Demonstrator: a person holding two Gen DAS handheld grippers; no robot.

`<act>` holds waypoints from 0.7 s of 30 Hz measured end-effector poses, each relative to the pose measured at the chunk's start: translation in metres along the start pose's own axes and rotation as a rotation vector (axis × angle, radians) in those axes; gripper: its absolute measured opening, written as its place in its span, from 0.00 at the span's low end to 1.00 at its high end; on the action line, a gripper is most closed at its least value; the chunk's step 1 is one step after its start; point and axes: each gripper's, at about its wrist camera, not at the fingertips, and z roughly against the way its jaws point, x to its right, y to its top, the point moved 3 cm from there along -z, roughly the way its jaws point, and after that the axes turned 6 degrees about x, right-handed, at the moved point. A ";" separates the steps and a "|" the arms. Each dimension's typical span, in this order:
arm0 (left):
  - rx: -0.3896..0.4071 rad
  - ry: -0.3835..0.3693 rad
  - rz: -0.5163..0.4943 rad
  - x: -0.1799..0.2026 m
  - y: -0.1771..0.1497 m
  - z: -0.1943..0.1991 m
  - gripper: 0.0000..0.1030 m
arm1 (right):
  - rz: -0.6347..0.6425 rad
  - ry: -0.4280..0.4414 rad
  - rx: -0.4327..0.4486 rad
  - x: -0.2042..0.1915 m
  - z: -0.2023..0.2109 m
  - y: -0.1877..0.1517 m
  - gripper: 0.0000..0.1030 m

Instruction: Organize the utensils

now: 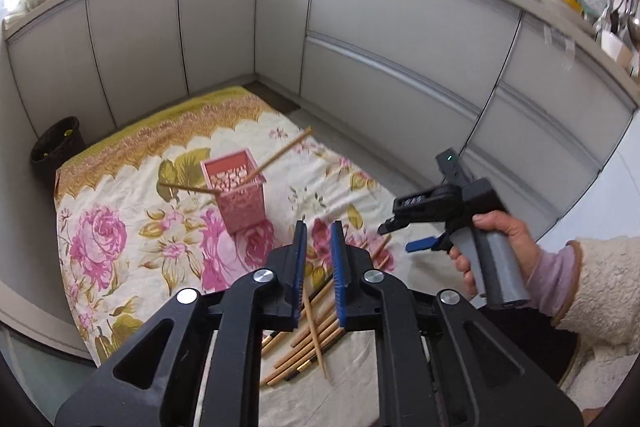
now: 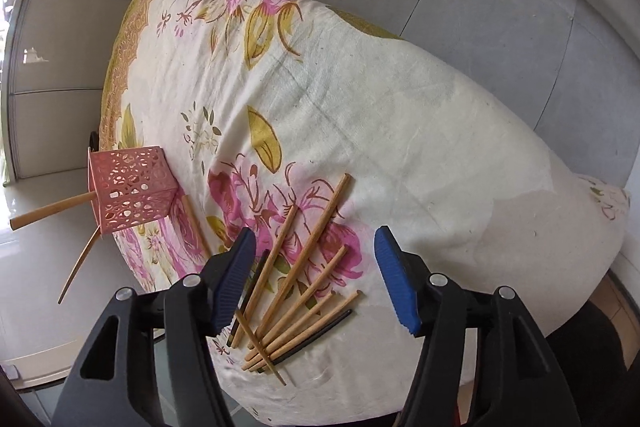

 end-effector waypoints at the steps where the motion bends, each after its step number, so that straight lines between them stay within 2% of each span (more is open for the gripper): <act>1: -0.053 0.010 -0.004 0.001 -0.007 -0.018 0.31 | -0.002 0.020 -0.005 0.004 -0.001 -0.004 0.59; 2: -0.100 0.021 0.007 0.000 -0.014 -0.036 0.44 | -0.013 0.049 -0.009 0.009 -0.001 -0.007 0.59; 3: -0.141 0.030 0.024 -0.002 -0.023 -0.053 0.46 | -0.029 0.082 -0.012 0.014 -0.002 -0.010 0.61; 6: -0.249 0.056 0.084 -0.007 -0.050 -0.098 0.46 | -0.062 0.156 -0.009 0.027 0.000 -0.013 0.63; 9: -0.284 0.117 0.087 -0.006 -0.063 -0.132 0.46 | -0.073 0.185 0.024 0.036 0.010 -0.008 0.67; 11: -0.296 0.173 0.046 -0.002 -0.062 -0.154 0.46 | -0.084 0.225 0.034 0.035 0.015 -0.005 0.69; 15: -0.343 0.225 -0.024 0.005 -0.056 -0.198 0.46 | -0.124 0.273 0.013 0.039 0.019 0.000 0.73; 21: -0.421 0.303 0.010 -0.010 -0.050 -0.240 0.46 | -0.157 0.304 -0.038 0.049 0.022 0.010 0.75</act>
